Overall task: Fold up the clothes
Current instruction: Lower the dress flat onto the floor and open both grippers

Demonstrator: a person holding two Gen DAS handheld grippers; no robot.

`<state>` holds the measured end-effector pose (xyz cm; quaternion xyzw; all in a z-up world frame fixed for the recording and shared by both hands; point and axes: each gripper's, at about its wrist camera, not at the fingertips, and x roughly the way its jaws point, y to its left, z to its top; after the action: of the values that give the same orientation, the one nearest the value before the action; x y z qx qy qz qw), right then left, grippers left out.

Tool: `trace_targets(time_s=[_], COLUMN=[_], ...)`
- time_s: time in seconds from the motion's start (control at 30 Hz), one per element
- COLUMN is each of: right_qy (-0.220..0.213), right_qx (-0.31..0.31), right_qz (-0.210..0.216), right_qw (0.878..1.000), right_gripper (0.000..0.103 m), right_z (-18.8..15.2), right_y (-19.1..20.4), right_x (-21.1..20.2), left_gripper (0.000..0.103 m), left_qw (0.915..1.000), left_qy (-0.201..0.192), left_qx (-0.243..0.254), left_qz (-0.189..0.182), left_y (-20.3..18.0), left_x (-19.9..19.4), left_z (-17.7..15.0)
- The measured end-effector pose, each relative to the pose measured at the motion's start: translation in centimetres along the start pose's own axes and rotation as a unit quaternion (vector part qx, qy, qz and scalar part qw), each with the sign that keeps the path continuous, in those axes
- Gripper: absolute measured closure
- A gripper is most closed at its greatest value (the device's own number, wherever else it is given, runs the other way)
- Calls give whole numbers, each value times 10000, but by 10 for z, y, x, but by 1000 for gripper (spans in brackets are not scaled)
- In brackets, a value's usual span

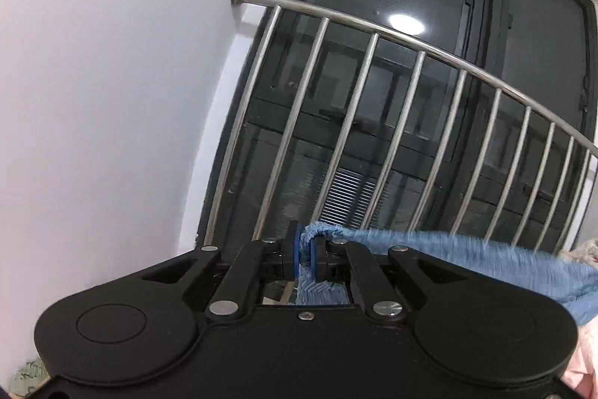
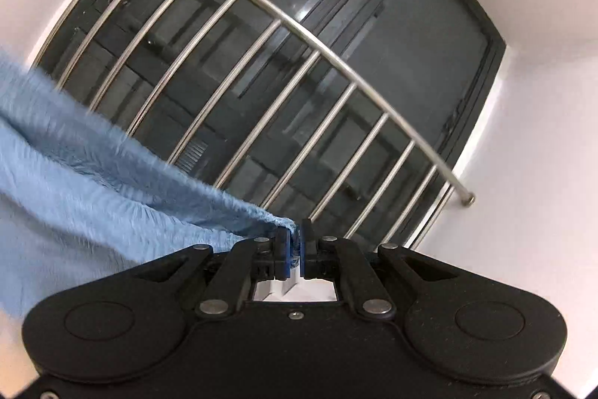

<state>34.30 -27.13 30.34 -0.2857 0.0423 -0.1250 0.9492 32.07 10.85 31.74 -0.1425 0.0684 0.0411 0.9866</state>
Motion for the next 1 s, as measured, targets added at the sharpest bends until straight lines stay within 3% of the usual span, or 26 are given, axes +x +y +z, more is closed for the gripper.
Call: trace_targets(time_s=[0.13,0.27,0.43,0.57,0.73,1.0], right_qy=[-1,271,1000,1664,2074,2172], right_qx=[-236,-354,-332,-171,117,380], right_qz=[334,896,1751,2191,2357,2375], right_qw=[9992,9950,9789,9613,9494,9460], right_gripper=[99,99,99,99,99,99], right_z=[-34,-97,-210,-299,-352,-369], right_y=[14,47,104,147,172,172], right_x=[-15,-41,-85,-123,-171,-198], left_gripper=[98,98,98,98,97,96], left_qw=[9987,9899,9641,9459,9397,9414], left_qy=[350,1182,2367,2943,2956,2854], left_qx=[340,738,1118,1241,1628,1747], left_qz=[-110,-245,-438,-565,-560,-425], left_y=[17,44,76,93,102,109], left_x=[-6,-16,-39,-67,-102,-124], left_z=[-44,-128,-257,-337,-378,-385])
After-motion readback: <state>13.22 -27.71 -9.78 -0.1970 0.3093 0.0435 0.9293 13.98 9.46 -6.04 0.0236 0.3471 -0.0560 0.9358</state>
